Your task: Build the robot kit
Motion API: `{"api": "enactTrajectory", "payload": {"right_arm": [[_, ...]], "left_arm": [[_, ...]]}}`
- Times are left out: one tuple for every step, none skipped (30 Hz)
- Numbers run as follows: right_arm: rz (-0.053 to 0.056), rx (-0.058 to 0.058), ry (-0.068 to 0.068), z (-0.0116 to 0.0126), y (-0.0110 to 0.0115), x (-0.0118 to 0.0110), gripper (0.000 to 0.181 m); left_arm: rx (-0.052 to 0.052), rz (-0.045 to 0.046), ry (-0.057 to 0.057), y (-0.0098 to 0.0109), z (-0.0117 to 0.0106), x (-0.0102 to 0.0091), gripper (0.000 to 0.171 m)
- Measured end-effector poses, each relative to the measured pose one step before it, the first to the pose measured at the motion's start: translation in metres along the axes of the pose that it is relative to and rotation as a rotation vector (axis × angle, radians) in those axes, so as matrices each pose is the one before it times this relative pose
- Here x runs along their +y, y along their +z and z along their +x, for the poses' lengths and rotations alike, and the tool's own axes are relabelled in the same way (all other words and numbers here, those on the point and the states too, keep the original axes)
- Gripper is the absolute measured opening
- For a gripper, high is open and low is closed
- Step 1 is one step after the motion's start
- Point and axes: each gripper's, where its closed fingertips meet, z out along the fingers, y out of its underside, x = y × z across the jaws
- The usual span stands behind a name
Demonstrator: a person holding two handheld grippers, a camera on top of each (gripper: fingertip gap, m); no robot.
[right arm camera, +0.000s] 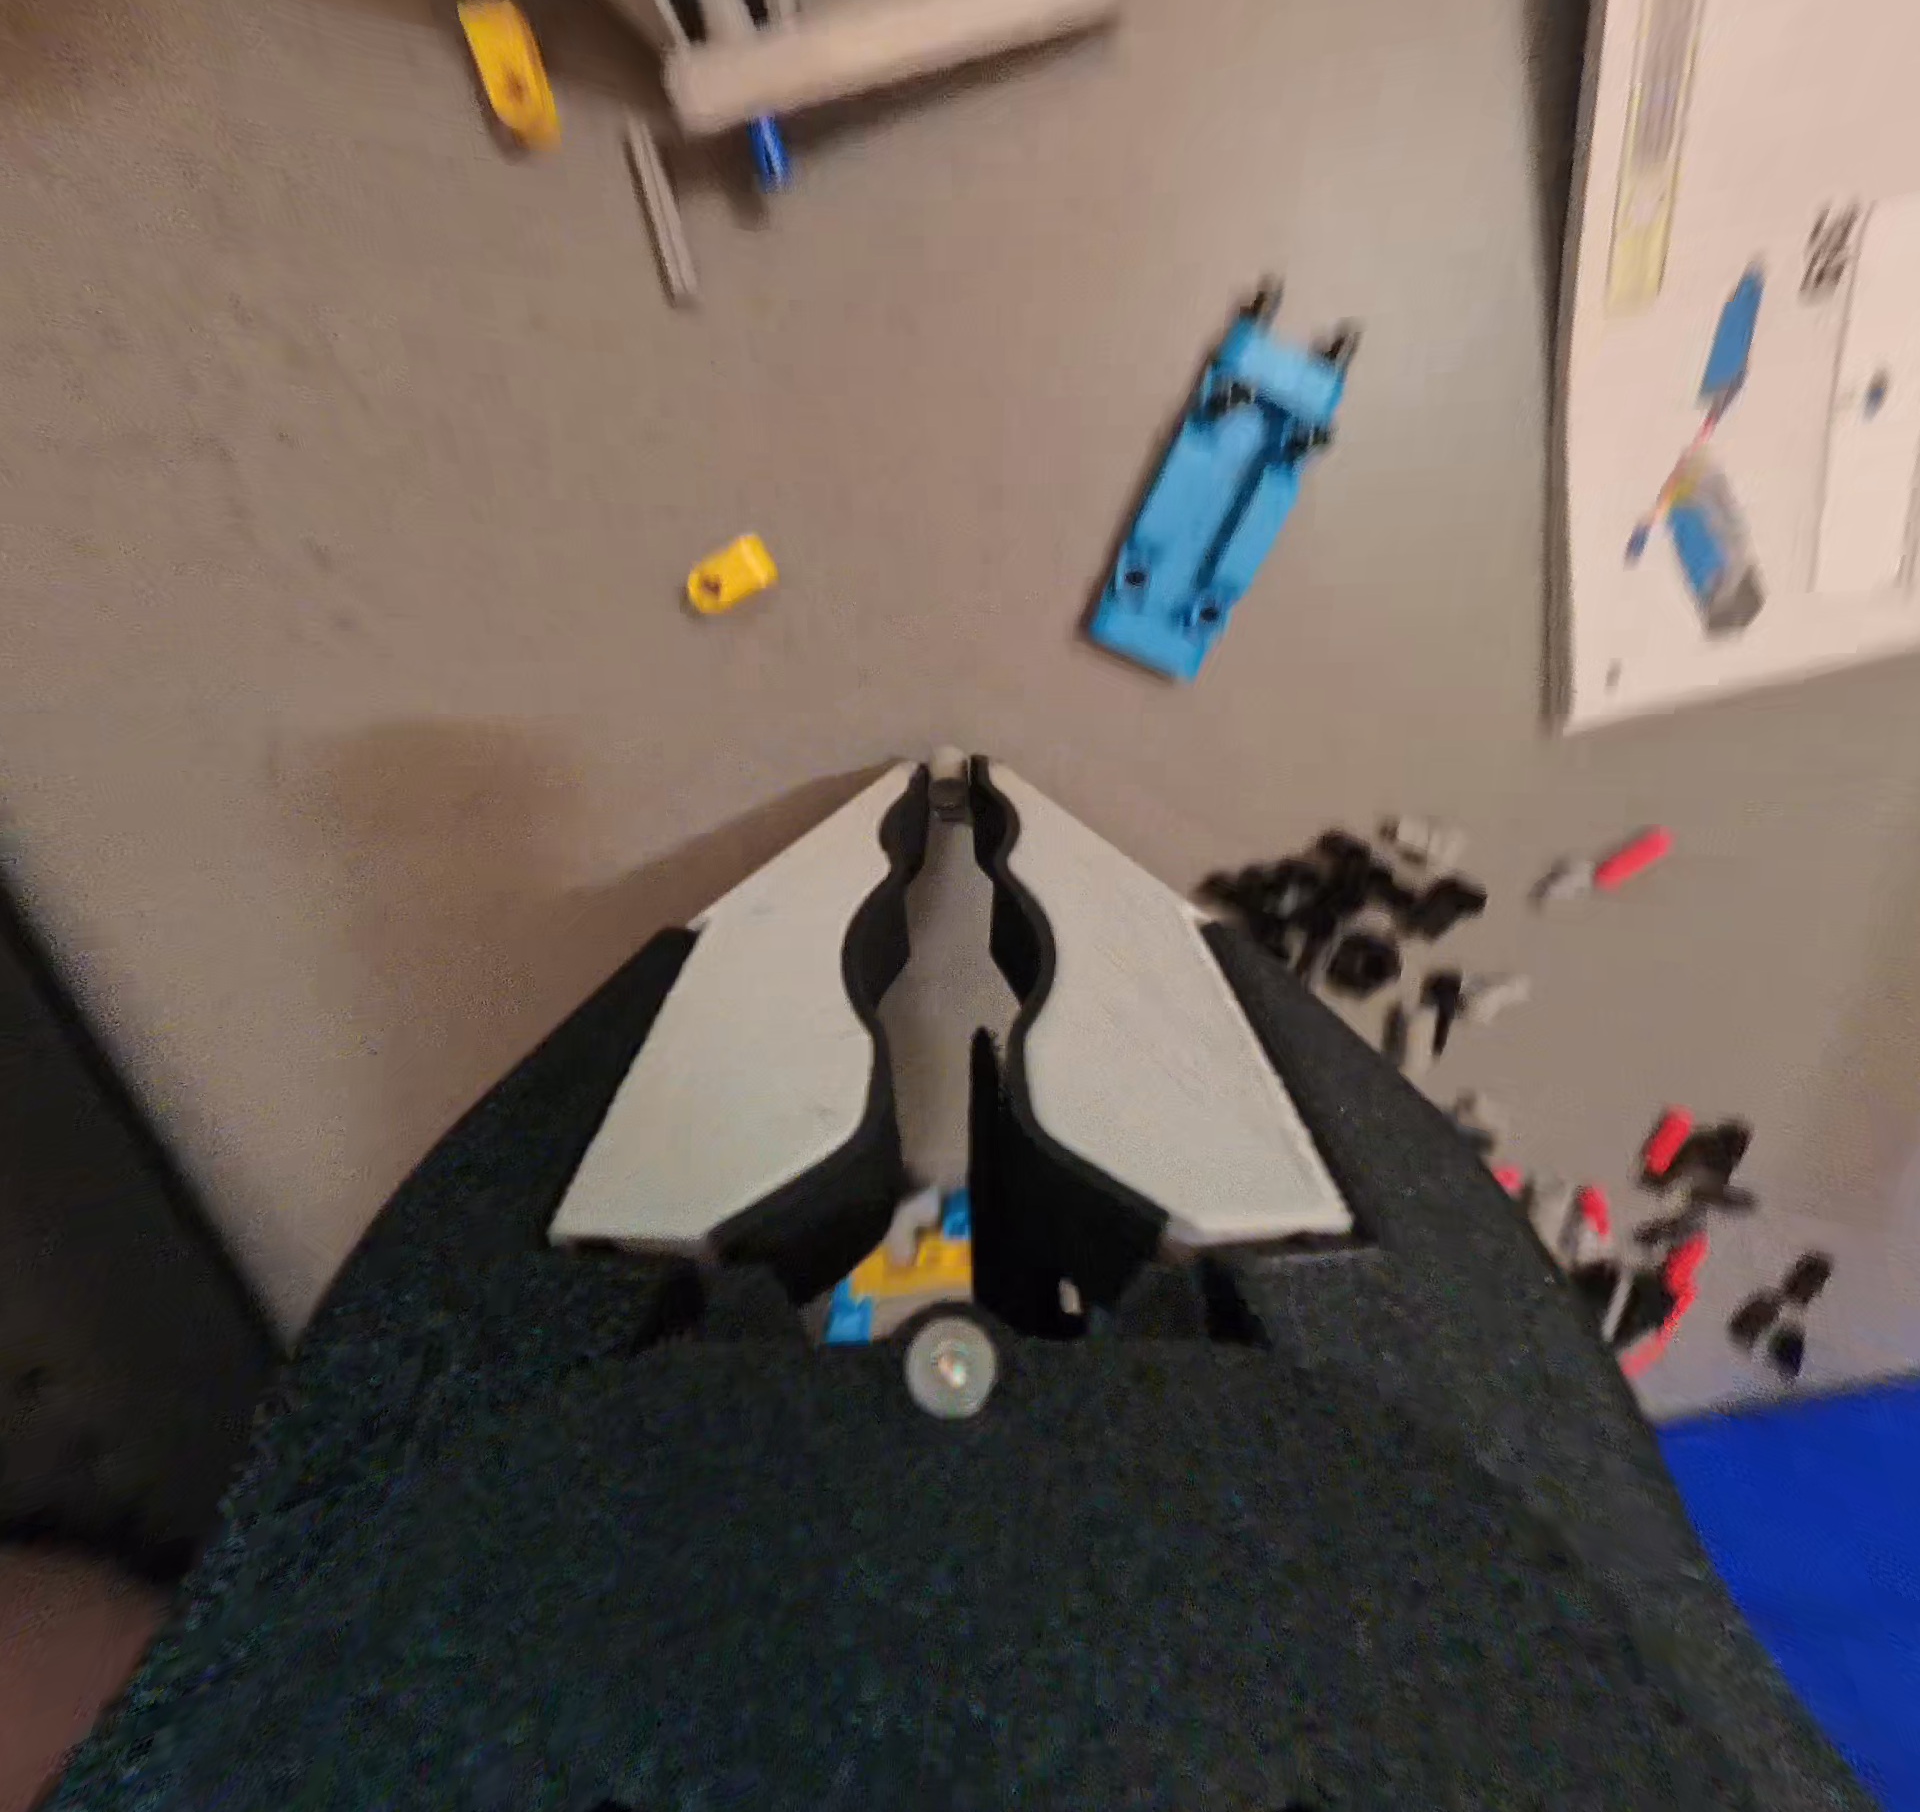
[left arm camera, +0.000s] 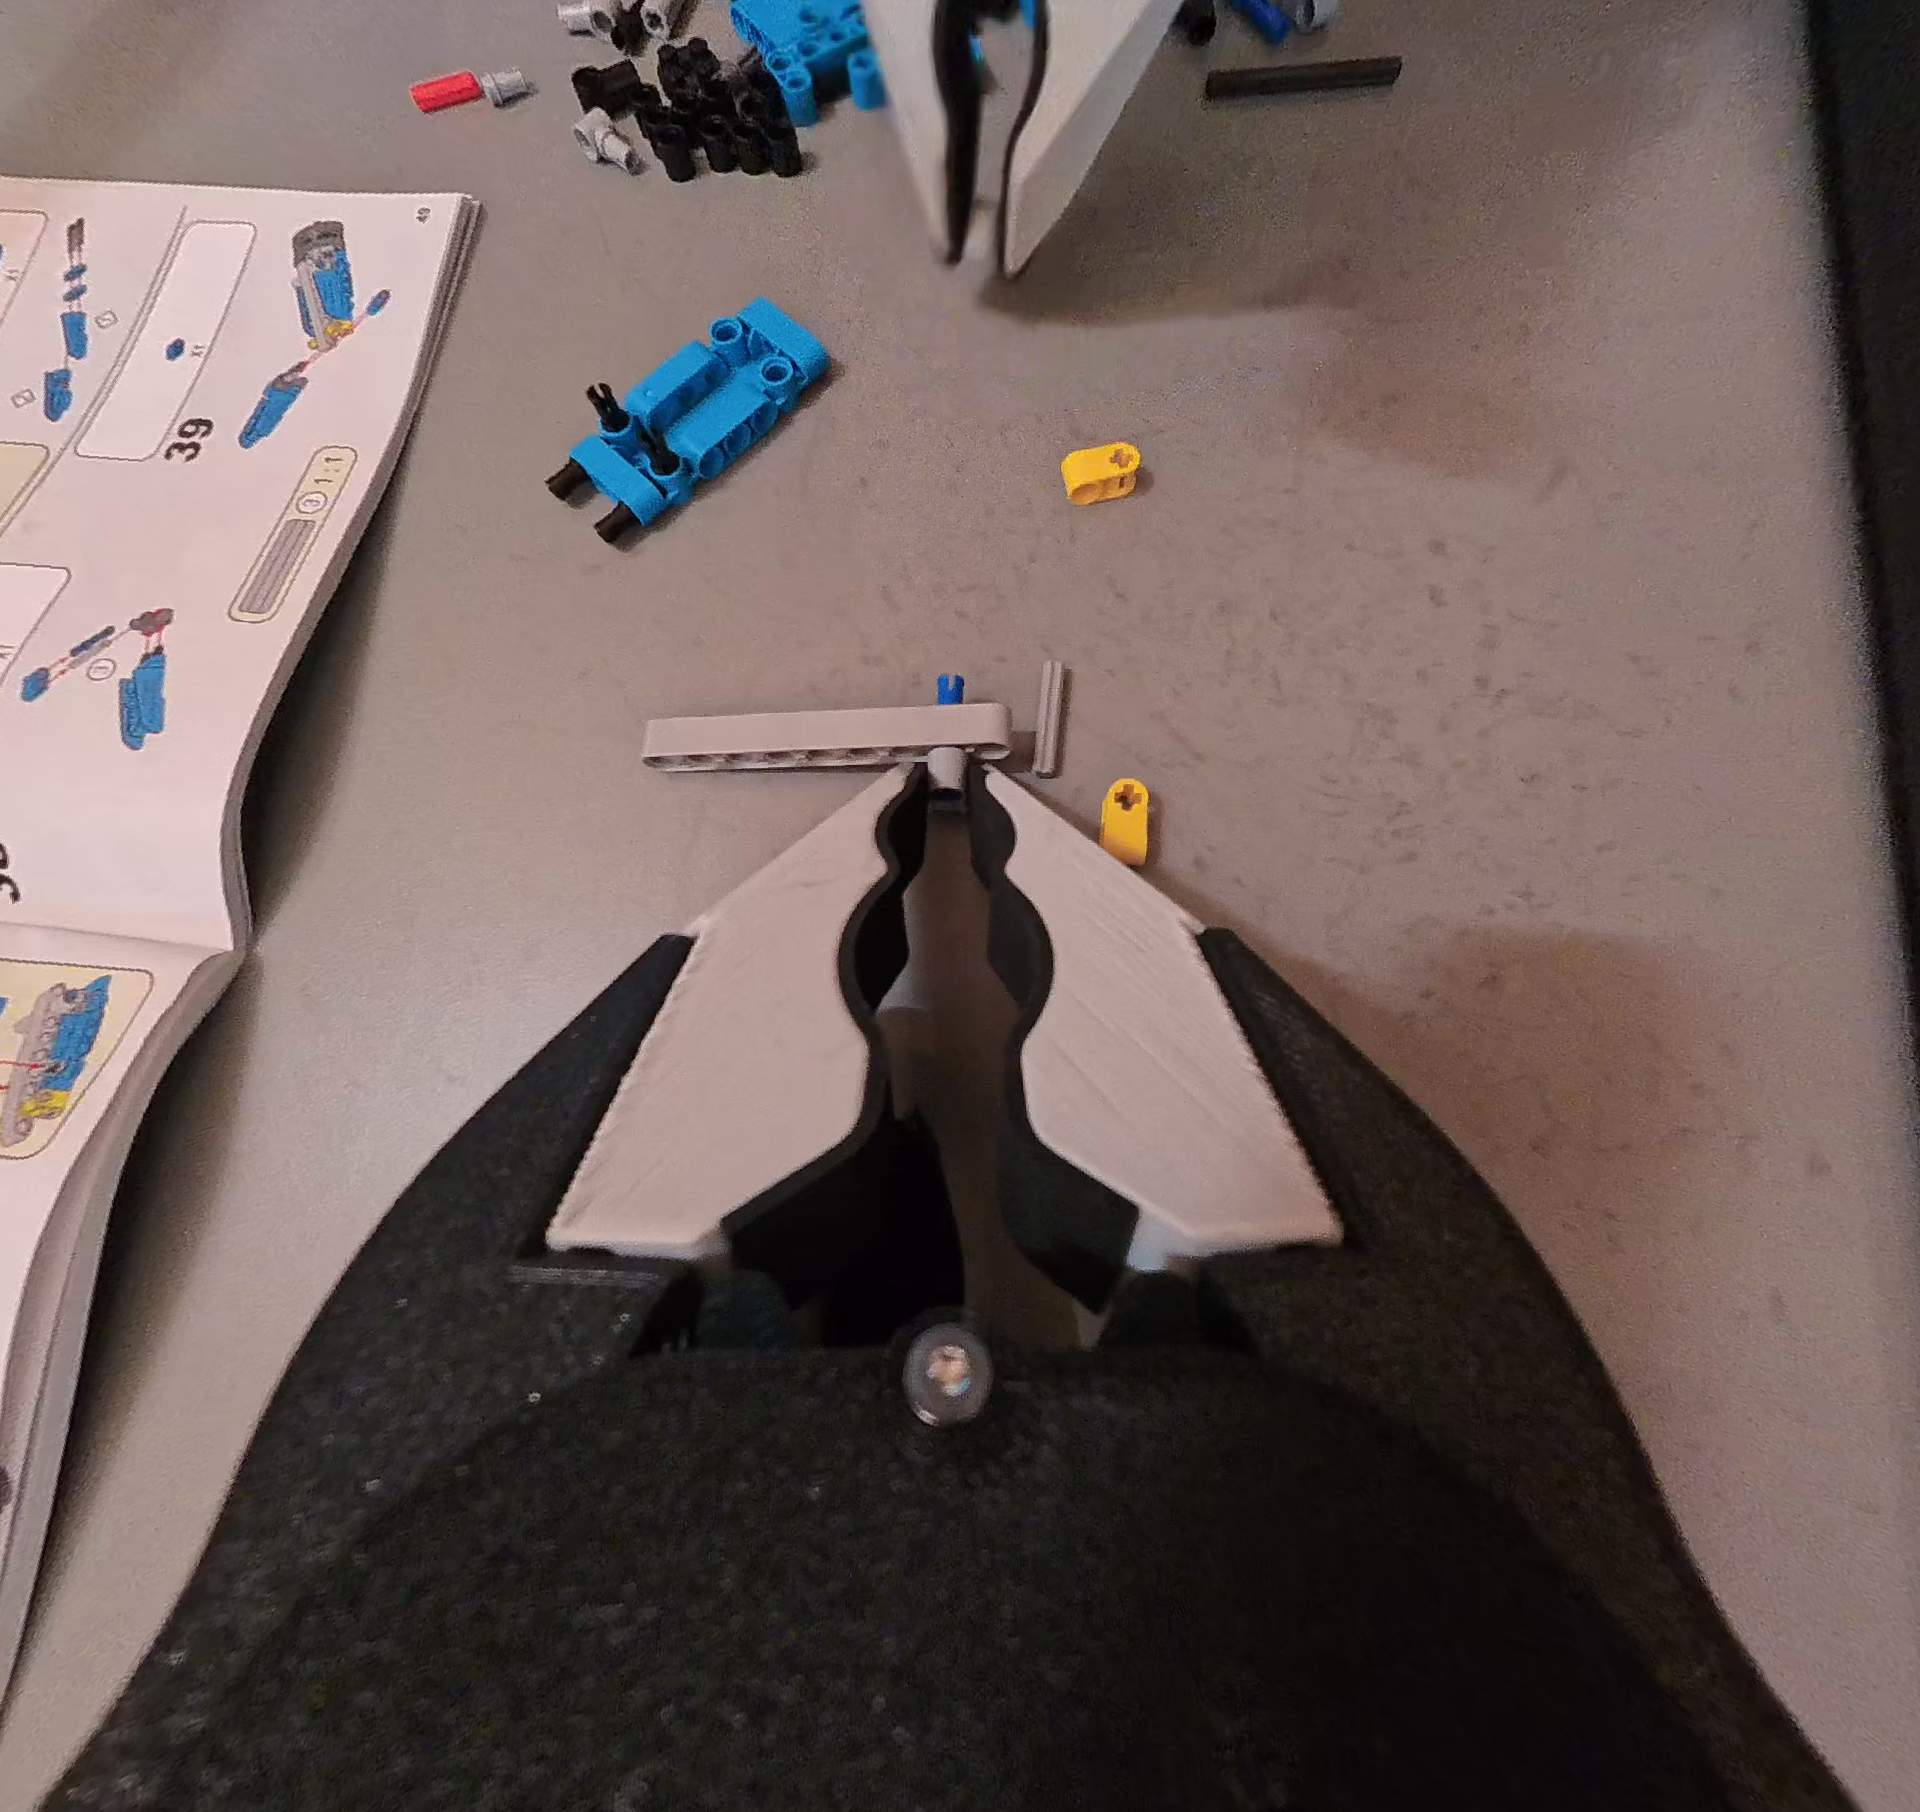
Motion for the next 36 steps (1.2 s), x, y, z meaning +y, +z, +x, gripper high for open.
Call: {"api": "enactTrajectory", "payload": {"right_arm": [[-0.0628, 0.0110, 0.0364, 0.00074, -0.00208, 0.01156, 0.008], [-0.0438, 0.0014, 0.0186, -0.00027, 0.00017, 0.00857, 0.008], [-0.0103, -0.0205, 0.0027, -0.00351, 0.00148, 0.00332, 0.008], [0.0003, -0.0128, 0.0006, -0.00145, 0.00198, 0.00128, 0.008], [-0.0037, -0.0174, 0.0049, -0.00166, 0.00221, 0.00179, 0.008], [-0.0026, -0.0231, 0.0073, -0.00218, 0.00174, 0.00171, 0.008], [0.0144, -0.0020, 0.0070, 0.00100, -0.00044, -0.00116, 0.008], [0.0037, -0.0018, 0.0021, 0.00050, -0.00016, 0.00025, 0.008], [0.0014, -0.0016, -0.0011, -0.00014, 0.00029, 0.00064, 0.009], [0.0069, 0.0016, -0.0038, 0.00021, 0.00001, -0.00045, 0.009], [0.0090, 0.0002, -0.0016, -0.00019, -0.00018, -0.00051, 0.012], [0.0063, -0.0036, 0.0006, -0.00058, -0.00059, -0.00012, 0.012], [0.0063, 0.0015, -0.0003, 0.00042, -0.00075, -0.00043, 0.012], [0.0071, 0.0000, -0.0022, 0.00007, -0.00067, -0.00069, 0.012], [0.0069, 0.0023, -0.0035, 0.00039, -0.00076, -0.00080, 0.012], [0.0050, 0.0043, -0.0017, 0.00096, -0.00040, -0.00050, 0.012], [0.0037, -0.0007, 0.0002, 0.00027, -0.00016, -0.00045, 0.012], [0.0062, -0.0032, 0.0008, -0.00006, -0.00005, -0.00050, 0.012], [0.0038, -0.0034, 0.0044, -0.00003, 0.00007, -0.00016, 0.012], [-0.0006, -0.0002, 0.0066, 0.00073, 0.00024, 0.00009, 0.011], [-0.0012, 0.0010, 0.0072, 0.00086, 0.00039, 0.00020, 0.011], [-0.0019, -0.0035, 0.0068, 0.00019, 0.00058, 0.00012, 0.011], [-0.0018, -0.0078, 0.0053, -0.00068, 0.00091, 0.00002, 0.011], [-0.0055, -0.0002, 0.0047, 0.00047, 0.00127, 0.00046, 0.010], [-0.0037, 0.0045, 0.0019, 0.00109, 0.00044, -0.00011, 0.008], [-0.0044, -0.0046, -0.0004, -0.00044, -0.00019, -0.00006, 0.008], [-0.0044, -0.0002, 0.0020, 0.00060, -0.00031, -0.00013, 0.008], [0.0052, 0.0183, 0.0002, 0.00356, -0.00116, -0.00170, 0.007], [0.0227, 0.0097, -0.0119, 0.00186, -0.00245, -0.00466, 0.007], [0.0590, -0.0123, -0.0214, -0.00210, -0.00418, -0.01021, 0.007], [0.0947, -0.0204, -0.0211, -0.00342, -0.00555, -0.01631, 0.007], [0.1102, -0.0354, -0.0178, -0.00534, -0.00510, -0.01952, 0.007], [0.1091, -0.0385, -0.0207, -0.00551, -0.00340, -0.01893, 0.007], [0.0968, -0.0313, -0.0125, -0.00372, -0.00163, -0.01652, 0.007], [0.0964, -0.0300, -0.0057, -0.00286, -0.00073, -0.01578, 0.007], [0.0929, -0.0414, 0.0104, -0.00381, -0.00001, -0.01492, 0.006]], "left_arm": [[0.0005, -0.00006, -0.0005, 0.00003, 0.00002, -0.00002, 0.007], [-0.0003, -0.00007, 0.0003, 0.00000, -0.00006, 0.00001, 0.007], [-0.0012, -0.00006, 0.0012, 0.00005, 0.00002, -0.00004, 0.007], [-0.0018, -0.00009, 0.0018, 0.00003, 0.00007, 0.00010, 0.007], [-0.0015, -0.00004, 0.0015, 0.00005, -0.00005, -0.00005, 0.007], [-0.0012, -0.00006, 0.0011, -0.00002, -0.00002, 0.00001, 0.007], [-0.0006, 0.00001, 0.0005, 0.00002, 0.00002, -0.00003, 0.007], [-0.0001, 0.00000, -0.0001, 0.00000, 0.00000, 0.00000, 0.007], [0.0001, -0.00001, -0.0002, 0.00000, 0.00003, 0.00000, 0.007], [0.0002, -0.00001, -0.0003, 0.00000, 0.00000, 0.00013, 0.007], [0.0002, 0.00005, -0.0003, 0.00004, -0.00003, -0.00004, 0.007], [-0.0001, -0.00001, 0.0001, 0.00000, -0.00002, 0.00000, 0.007], [-0.0001, -0.00001, 0.0001, 0.00000, -0.00003, 0.00000, 0.007], [0.0001, 0.00001, -0.0001, 0.00000, 0.00003, 0.00000, 0.007], [0.0001, -0.00001, -0.0001, 0.00000, 0.00002, 0.00000, 0.007], [0.0000, -0.00001, 0.0000, 0.00000, -0.00001, 0.00000, 0.007], [0.0000, 0.00004, 0.0000, 0.00000, 0.00000, 0.00000, 0.007], [0.0000, -0.00002, 0.0000, 0.00000, 0.00000, 0.00000, 0.007], [0.0000, -0.00004, 0.0000, 0.00000, 0.00001, 0.00000, 0.007], [0.0003, 0.00000, -0.0004, -0.00002, -0.00007, 0.00003, 0.007], [0.0006, 0.00000, -0.0006, -0.00002, -0.00001, 0.00003, 0.007], [0.0007, 0.00000, -0.0008, 0.00004, 0.00006, -0.00003, 0.007], [0.0006, 0.00000, -0.0008, 0.00001, -0.00009, -0.00001, 0.007], [0.0003, 0.00001, -0.0004, -0.00006, 0.00002, 0.00006, 0.007], [0.0000, 0.00000, 0.0001, 0.00000, -0.00001, 0.00000, 0.007], [-0.0004, -0.00001, 0.0004, 0.00002, 0.00005, -0.00002, 0.007], [-0.0007, 0.00003, 0.0010, -0.00010, -0.00009, -0.00005, 0.007], [-0.0011, 0.00013, 0.0014, -0.00001, -0.00003, -0.00001, 0.007], [-0.0018, 0.00035, 0.0009, -0.00016, -0.00007, -0.00003, 0.007], [-0.0042, 0.00206, -0.0017, -0.00034, -0.00077, -0.00038, 0.006], [-0.0058, 0.01387, -0.0064, -0.00126, -0.00153, -0.00193, 0.006], [0.0032, 0.04036, -0.0124, -0.00349, -0.00103, -0.00580, 0.006], [0.0155, 0.05888, -0.0230, -0.00504, -0.00014, -0.00875, 0.007], [0.0182, 0.05595, -0.0328, -0.00538, -0.00069, -0.00855, 0.006], [0.0177, 0.04016, -0.0291, -0.00429, -0.00074, -0.00581, 0.006], [0.0093, 0.02688, -0.0175, -0.00303, -0.00129, -0.00324, 0.006]]}}
